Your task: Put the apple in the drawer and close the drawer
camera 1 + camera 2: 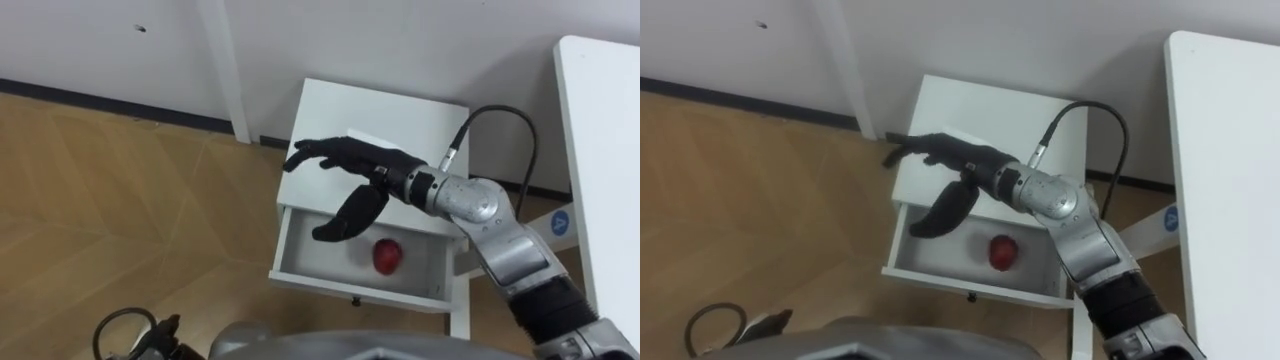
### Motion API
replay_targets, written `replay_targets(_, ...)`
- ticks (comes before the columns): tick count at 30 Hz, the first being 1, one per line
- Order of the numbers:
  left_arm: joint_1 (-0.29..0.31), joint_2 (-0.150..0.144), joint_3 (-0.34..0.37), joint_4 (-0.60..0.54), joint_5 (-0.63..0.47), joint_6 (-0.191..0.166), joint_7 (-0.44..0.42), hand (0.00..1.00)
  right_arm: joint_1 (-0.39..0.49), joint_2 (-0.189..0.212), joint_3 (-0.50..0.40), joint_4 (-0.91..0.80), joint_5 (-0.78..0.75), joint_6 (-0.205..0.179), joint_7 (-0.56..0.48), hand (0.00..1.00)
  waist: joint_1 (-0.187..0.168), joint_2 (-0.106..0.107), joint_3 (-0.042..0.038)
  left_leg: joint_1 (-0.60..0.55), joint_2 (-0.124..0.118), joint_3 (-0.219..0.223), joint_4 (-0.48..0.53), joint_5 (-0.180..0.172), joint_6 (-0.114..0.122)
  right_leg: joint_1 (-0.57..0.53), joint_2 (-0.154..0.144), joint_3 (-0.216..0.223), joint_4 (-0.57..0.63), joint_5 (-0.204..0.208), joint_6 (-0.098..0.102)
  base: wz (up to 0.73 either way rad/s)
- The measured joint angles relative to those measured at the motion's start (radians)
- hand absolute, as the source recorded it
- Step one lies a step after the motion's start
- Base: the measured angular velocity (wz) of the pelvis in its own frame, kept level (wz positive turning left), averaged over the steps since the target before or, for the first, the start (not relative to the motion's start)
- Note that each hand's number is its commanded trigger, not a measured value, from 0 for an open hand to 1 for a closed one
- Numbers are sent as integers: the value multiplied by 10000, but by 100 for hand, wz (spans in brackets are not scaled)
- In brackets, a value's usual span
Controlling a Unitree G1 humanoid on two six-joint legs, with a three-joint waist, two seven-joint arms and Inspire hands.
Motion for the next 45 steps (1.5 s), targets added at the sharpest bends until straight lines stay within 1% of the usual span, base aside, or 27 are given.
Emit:
replay_targets(11,-1,-5,7,66,-113,0,-10,0,69,-15,-33,1,-423,-1,-91,0,-144,7,17,-6,-63,-11,-14,-1,2,3,48,25,1,0,1,0)
replay_targets(14,65,-3,9,50,-127,1,21,0,455,-3,-97,92,-325,-21,-573,0,-228,-15,2,15,-76,-12,-30,-1,3,23,36,1,0,1,2,0)
replay_targets(16,180,-12,21,50,-114,1,126,0,825,25,-214,733,-300,-93,-1138,0,-307,-25,-5,25,-86,11,-38,-1,4,2,-24,-6,-2,0,4,0)
replay_targets(18,252,-16,67,58,-107,-7,189,0,1352,203,-788,1543,-327,-133,-1512,0,-354,-62,-30,38,-99,10,-39,-3,7,15,-26,-8,5,0,8,0)
replay_targets(20,312,-52,293,114,-109,-6,206,0,1780,217,-1294,2474,-323,-139,-1924,0,-393,-37,-21,64,-107,75,-41,-7,14,14,-51,17,2,9,24,-5)
replay_targets(21,360,-67,475,164,-112,-11,213,0,2007,224,-1677,3147,-290,-203,-2234,0,-511,-13,-18,47,-107,104,-43,-17,31,20,-72,-8,-3,18,38,0)
replay_targets(23,507,-73,635,192,-111,-17,289,0,2372,213,-2205,4193,-166,-341,-2768,0,-651,44,-53,51,-103,146,-42,-39,68,27,-72,-1,-1,19,46,0)
replay_targets(26,764,-189,1023,249,-90,-48,442,0,2853,234,-3111,5749,431,-603,-3395,0,-856,207,-72,105,-94,274,-52,-51,86,38,-65,75,4,27,62,-11)
replay_targets(27,807,-244,1219,262,-70,-48,454,0,2932,235,-3419,6558,692,-816,-3643,0,-978,281,-84,114,-82,333,-50,-63,104,19,-63,201,19,26,64,-13)
replay_targets(28,823,-303,1403,273,-56,-54,464,0,2969,208,-3716,7262,864,-850,-3828,0,-1090,374,-89,116,-64,370,-24,-90,125,10,-59,251,72,23,70,-10)
replay_targets(29,813,-315,1408,298,-55,-53,467,0,3016,208,-3880,7524,871,-846,-3915,0,-1150,428,-87,119,-65,369,-17,-112,132,-8,-72,254,139,12,86,0)
replay_targets(30,771,-348,1410,315,-104,-53,470,0,3096,216,-4083,7879,865,-832,-4078,0,-1314,523,-88,131,-87,362,2,-135,156,-44,-122,253,302,-45,132,0)
replay_targets(31,791,-383,1420,391,-107,-62,481,0,3119,246,-4348,8376,848,-851,-4233,0,-1508,555,-78,100,-145,427,120,-181,222,-202,-253,286,651,-220,156,0)
replay_targets(32,677,-406,1421,406,-96,-62,478,0,3068,249,-4431,8647,833,-845,-4303,0,-1589,566,-55,52,-146,505,289,-273,268,-314,-326,288,930,-319,169,-3)
replay_targets(33,613,-419,1426,470,-109,-72,471,0,3041,274,-4831,8918,841,-805,-4414,0,-1697,611,-54,-69,-182,723,621,-457,347,-651,-561,349,1703,-630,235,-10)
replay_targets(34,473,-421,1459,764,-110,-105,453,0,2994,228,-5218,9184,880,-785,-4645,0,-1805,649,-53,-123,-313,765,829,-576,468,-1225,-808,390,2898,-779,326,-11)
replay_targets(35,394,-416,1512,917,-112,-113,437,0,2966,206,-5257,9317,880,-746,-4776,0,-1868,657,-52,-134,-375,773,888,-629,555,-1549,-975,382,3610,-775,325,-8)
replay_targets(36,258,-367,1699,1051,-111,-136,411,0,3009,211,-5370,9540,863,-633,-4956,0,-1984,578,-80,-168,-539,824,1003,-742,720,-2258,-1389,491,4997,-700,400,-10)
replay_targets(37,169,-365,1792,1092,-113,-163,411,0,3094,190,-5477,9781,906,-490,-5056,0,-1998,560,-94,-173,-594,947,1164,-861,869,-2954,-1726,662,6298,-271,498,-22)
replay_targets(38,105,-368,1780,1259,-113,-224,402,0,3123,168,-5505,10039,994,-285,-5139,0,-1973,735,-88,-247,-529,985,1456,-1039,961,-3623,-1808,884,7265,620,495,-28)
replay_targets(39,106,-368,1784,1339,-113,-229,394,0,3135,173,-5514,10158,1039,-218,-5152,0,-1980,894,-81,-297,-431,990,1589,-1117,1003,-3941,-1800,960,7736,1193,475,-28)
replay_targets(40,131,-324,1780,1348,-96,-229,398,0,3287,222,-5498,10274,1167,-82,-5125,0,-2005,993,-67,-294,-346,1090,1705,-1186,1121,-4698,-1872,1120,8777,2570,504,-19)
replay_targets(41,155,-266,1778,1351,-120,-227,402,0,3365,263,-5493,10337,1191,-18,-5085,0,-2032,1020,-69,-308,-316,1143,1798,-1211,1175,-5141,-1925,1156,9500,3066,458,-28)
replay_targets(42,212,-131,1785,1346,-126,-210,408,0,3401,351,-5507,10456,1202,-18,-5027,0,-2054,985,-51,-465,-284,1199,2104,-1279,1267,-6168,-1907,1283,11937,2710,417,-25)
replay_targets(43,278,-79,1764,1302,-169,-100,429,0,3426,387,-5495,10536,1190,-20,-5035,0,-2155,1059,-51,-673,-137,1229,2334,-1338,1355,-7200,-1721,1224,14418,2093,421,-21)
replay_targets(44,280,-77,1767,1260,-289,6,454,0,3437,413,-5475,10565,1204,-35,-5040,0,-2180,1073,-67,-776,-14,1228,2405,-1350,1376,-7660,-1565,1102,15382,1869,387,-7)
replay_targets(45,254,-60,1764,1120,-322,241,481,0,3422,486,-5367,10742,1282,-33,-5039,0,-2191,1191,-56,-910,244,1210,2467,-1343,1365,-8529,-1313,709,16807,1466,357,0)
